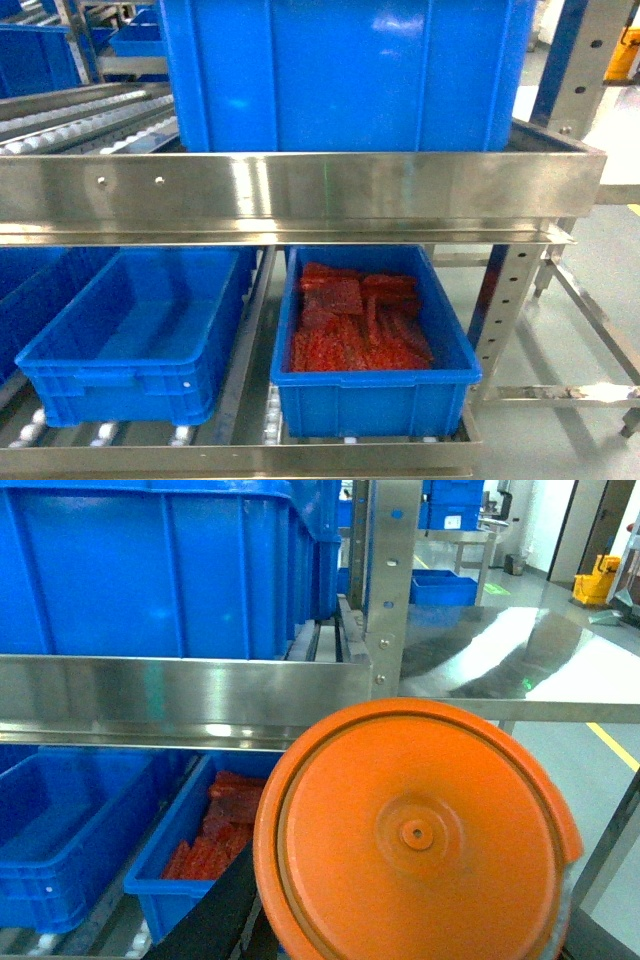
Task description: Sort blue parts and orange caps into right shelf containers
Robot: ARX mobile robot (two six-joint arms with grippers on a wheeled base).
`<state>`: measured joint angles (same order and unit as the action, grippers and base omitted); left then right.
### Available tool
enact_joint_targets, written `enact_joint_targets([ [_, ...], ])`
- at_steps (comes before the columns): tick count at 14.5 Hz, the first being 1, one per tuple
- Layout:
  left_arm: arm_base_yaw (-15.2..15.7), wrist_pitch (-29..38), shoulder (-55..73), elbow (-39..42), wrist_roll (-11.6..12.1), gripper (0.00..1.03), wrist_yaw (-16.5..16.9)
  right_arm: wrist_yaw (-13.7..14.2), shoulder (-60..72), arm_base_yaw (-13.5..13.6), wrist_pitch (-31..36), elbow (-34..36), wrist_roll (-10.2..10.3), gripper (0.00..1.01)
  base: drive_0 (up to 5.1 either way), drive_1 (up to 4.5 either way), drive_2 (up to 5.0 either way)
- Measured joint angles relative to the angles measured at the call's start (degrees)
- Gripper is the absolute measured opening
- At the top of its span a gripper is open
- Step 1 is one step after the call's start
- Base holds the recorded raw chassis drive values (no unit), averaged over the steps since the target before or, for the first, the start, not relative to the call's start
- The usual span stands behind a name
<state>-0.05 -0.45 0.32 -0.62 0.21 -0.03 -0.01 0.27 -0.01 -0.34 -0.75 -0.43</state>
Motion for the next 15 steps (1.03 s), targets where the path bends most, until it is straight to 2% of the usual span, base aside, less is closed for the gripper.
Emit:
enact_joint_targets([
  [15, 0.0, 0.1, 0.0, 0.0, 0.0, 0.43, 0.0, 0.0, 0.0, 0.0, 0.2, 0.0, 0.0, 0.44, -5.0, 2.32, 2.3],
])
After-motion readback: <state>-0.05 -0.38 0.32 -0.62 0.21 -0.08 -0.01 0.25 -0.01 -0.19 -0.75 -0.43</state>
